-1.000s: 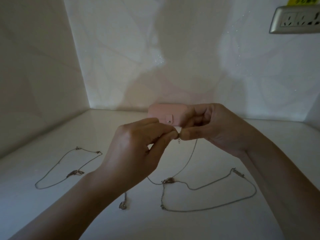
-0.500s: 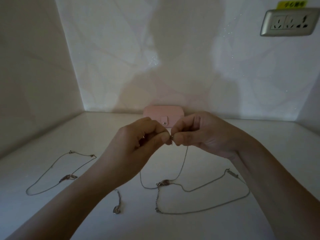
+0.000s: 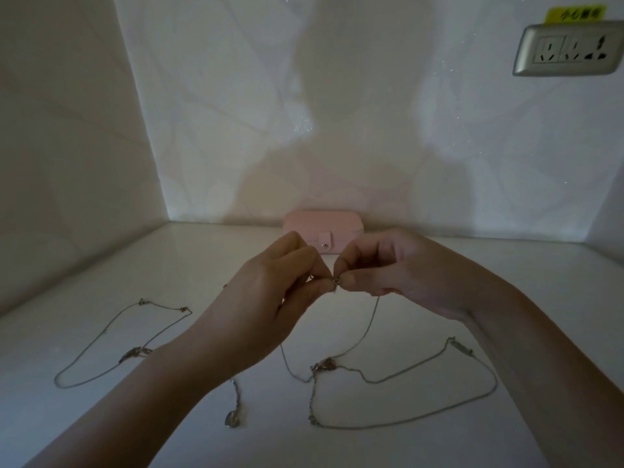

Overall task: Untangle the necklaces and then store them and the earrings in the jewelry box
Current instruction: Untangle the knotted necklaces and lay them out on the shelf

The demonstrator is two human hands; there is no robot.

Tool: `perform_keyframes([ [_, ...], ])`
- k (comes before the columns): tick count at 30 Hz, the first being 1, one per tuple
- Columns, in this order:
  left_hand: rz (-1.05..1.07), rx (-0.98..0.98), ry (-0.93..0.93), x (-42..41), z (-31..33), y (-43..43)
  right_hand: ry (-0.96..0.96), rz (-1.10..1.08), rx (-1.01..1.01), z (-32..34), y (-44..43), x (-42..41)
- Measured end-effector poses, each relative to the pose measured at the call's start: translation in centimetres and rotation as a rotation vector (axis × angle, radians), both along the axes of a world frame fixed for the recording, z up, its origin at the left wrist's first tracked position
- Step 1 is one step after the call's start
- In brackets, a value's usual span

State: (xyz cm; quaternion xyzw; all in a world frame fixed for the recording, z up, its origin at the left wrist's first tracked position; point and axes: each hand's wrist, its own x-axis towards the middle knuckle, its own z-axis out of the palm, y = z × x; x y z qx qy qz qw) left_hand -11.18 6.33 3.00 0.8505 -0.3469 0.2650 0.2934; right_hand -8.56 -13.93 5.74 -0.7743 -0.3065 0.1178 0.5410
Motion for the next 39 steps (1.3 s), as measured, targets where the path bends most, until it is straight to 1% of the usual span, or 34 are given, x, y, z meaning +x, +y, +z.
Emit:
perform_keyframes([
  [2, -0.004, -0.058, 0.041, 0.0, 0.1, 0.2, -0.069, 0.010, -0.012, -0.1, 0.1, 0.0],
  [6, -0.019, -0.288, 0.211, -0.3, 0.4, 0.0, -0.127, 0.051, 0.007, -0.1, 0.1, -0.1],
  [8, -0.049, -0.367, 0.248, -0.2, 0.5, 0.0, -0.153, 0.056, 0.025, -0.1, 0.2, -0.2],
  [9, -0.069, -0.378, 0.252, -0.2, 0.6, 0.1, -0.156, 0.062, 0.034, -0.2, 0.2, -0.2],
  [12, -0.115, -0.329, 0.219, -0.2, 0.7, 0.3, -0.147, 0.081, 0.048, -0.2, 0.4, -0.2],
  [15, -0.115, -0.309, 0.190, -0.3, 0.7, 0.4, -0.153, 0.069, 0.028, -0.1, 0.1, -0.1],
  [19, -0.069, -0.244, 0.117, -0.6, 0.9, 0.5, -0.247, -0.026, -0.001, 0.0, -0.5, 0.5],
  [22, -0.045, -0.184, 0.069, -0.7, 0.9, 0.4, -0.288, -0.053, -0.050, -0.4, -0.7, 1.1],
  [24, -0.021, -0.168, 0.063, -0.6, 0.8, 0.5, -0.310, -0.066, -0.065, -0.6, -0.9, 1.3],
  [27, -0.001, -0.191, 0.092, -0.4, 0.6, 0.7, -0.280, -0.076, -0.001, -0.3, -1.3, 1.5],
  [29, -0.048, -0.253, 0.159, -0.6, 0.6, 0.5, -0.223, -0.058, 0.035, -0.1, -1.6, 1.6],
  [31, -0.128, -0.354, 0.297, -0.7, 0.6, 0.2, -0.168, -0.033, 0.017, -0.3, -1.7, 1.8],
  [34, -0.322, -0.634, 0.668, -0.2, 0.5, 0.1, -0.086, -0.038, 0.007, -0.9, -2.6, 2.8],
  [35, -0.358, -0.727, 0.776, 0.0, 0.6, 0.2, -0.049, -0.047, 0.010, -1.1, -3.1, 3.2],
  [37, -0.350, -0.863, 0.906, 0.5, 0.9, 0.4, 0.046, -0.045, 0.039, -1.4, -4.3, 3.9],
  [39, -0.265, -0.898, 0.913, 0.9, 1.1, 0.6, 0.153, -0.050, 0.062, -1.7, -5.3, 4.5],
])
